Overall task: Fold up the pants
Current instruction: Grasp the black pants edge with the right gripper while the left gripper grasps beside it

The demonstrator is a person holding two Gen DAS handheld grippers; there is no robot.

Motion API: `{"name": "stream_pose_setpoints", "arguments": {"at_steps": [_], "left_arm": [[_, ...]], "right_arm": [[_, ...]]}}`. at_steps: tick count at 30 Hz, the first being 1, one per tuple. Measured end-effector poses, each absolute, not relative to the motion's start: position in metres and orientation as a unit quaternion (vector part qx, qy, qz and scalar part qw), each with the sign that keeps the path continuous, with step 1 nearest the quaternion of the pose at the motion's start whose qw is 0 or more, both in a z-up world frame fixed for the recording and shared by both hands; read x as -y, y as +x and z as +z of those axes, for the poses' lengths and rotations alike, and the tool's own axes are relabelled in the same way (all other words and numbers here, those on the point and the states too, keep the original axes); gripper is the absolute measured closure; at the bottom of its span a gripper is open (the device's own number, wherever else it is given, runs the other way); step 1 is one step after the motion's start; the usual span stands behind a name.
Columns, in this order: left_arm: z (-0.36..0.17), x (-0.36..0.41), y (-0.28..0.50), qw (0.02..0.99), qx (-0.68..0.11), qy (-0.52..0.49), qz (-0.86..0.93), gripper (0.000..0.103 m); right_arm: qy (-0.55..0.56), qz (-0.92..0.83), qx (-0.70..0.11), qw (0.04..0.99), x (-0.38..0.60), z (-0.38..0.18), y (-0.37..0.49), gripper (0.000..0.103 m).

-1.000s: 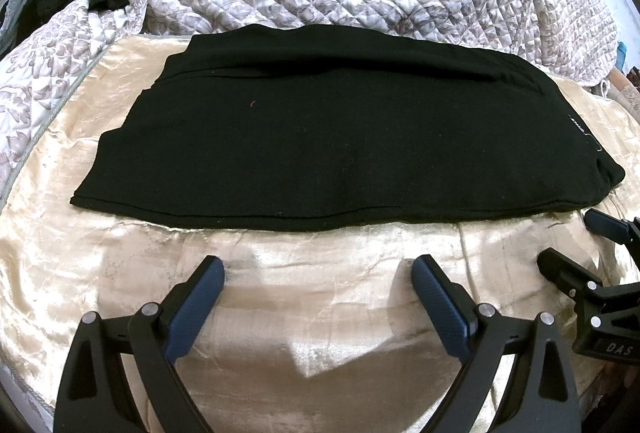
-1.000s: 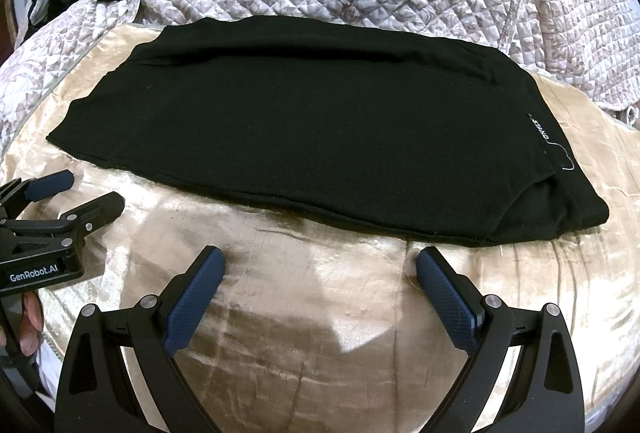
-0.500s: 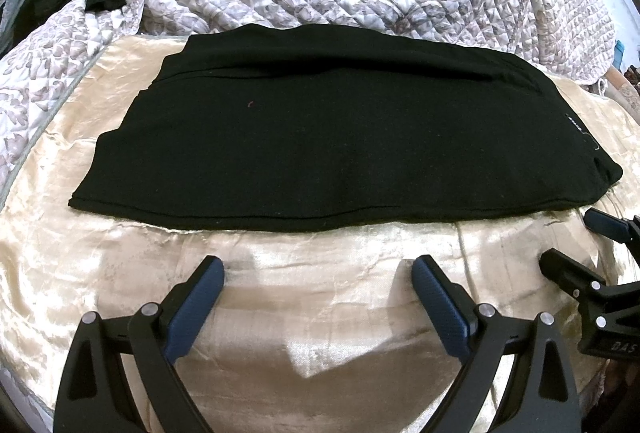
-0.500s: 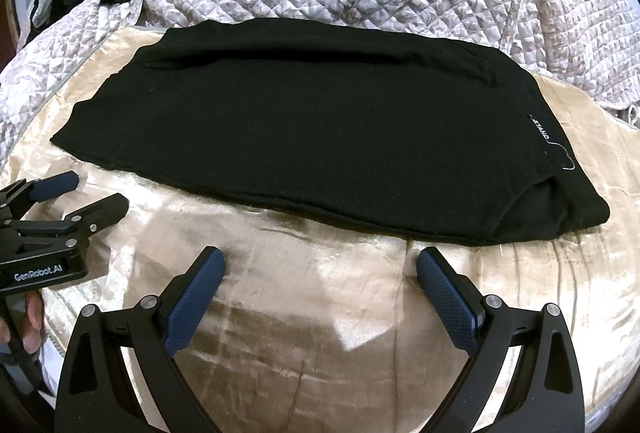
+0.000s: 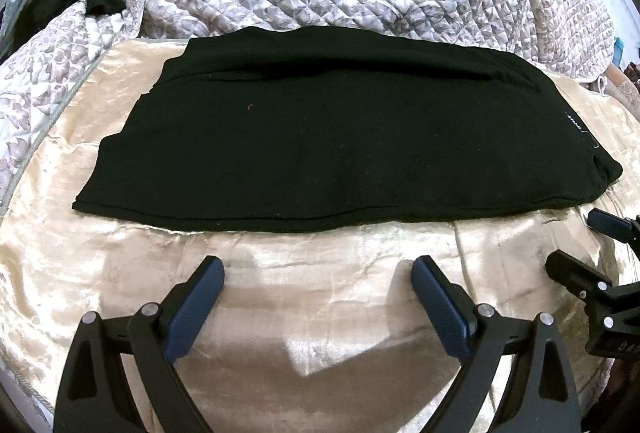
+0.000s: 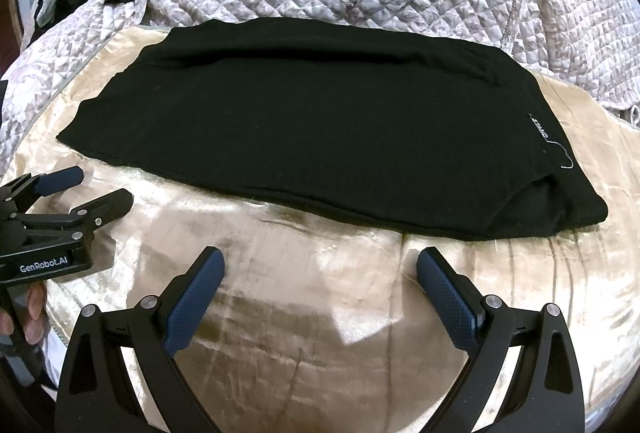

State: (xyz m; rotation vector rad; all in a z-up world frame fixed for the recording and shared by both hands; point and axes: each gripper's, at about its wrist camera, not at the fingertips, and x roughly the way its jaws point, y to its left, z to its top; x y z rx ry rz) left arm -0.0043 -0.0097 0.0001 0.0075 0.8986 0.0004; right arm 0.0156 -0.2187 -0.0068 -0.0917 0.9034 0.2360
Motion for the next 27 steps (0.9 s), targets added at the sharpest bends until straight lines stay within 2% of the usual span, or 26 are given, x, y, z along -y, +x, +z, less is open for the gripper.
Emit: {"name": "stream_pose_setpoints", "arguments": {"at_steps": [16, 20, 27], "left_arm": [[0.015, -0.013, -0.009, 0.908, -0.418, -0.033, 0.004, 0.007], [0.015, -0.036, -0.007, 0.908, -0.413, -0.073, 0.018, 0.007], [0.005, -0.067, 0.004, 0.894, -0.418, -0.16, 0.025, 0.01]], "right_arm": [[0.002, 0.088, -0.427, 0.9, 0.254, 0.008, 0.017, 0.006], [0.038, 0.058, -0.413, 0.908, 0.284, 0.014, 0.016, 0.006], [0.163, 0.016, -0.421, 0.892, 0.344, 0.006, 0.026, 0.006]]}}
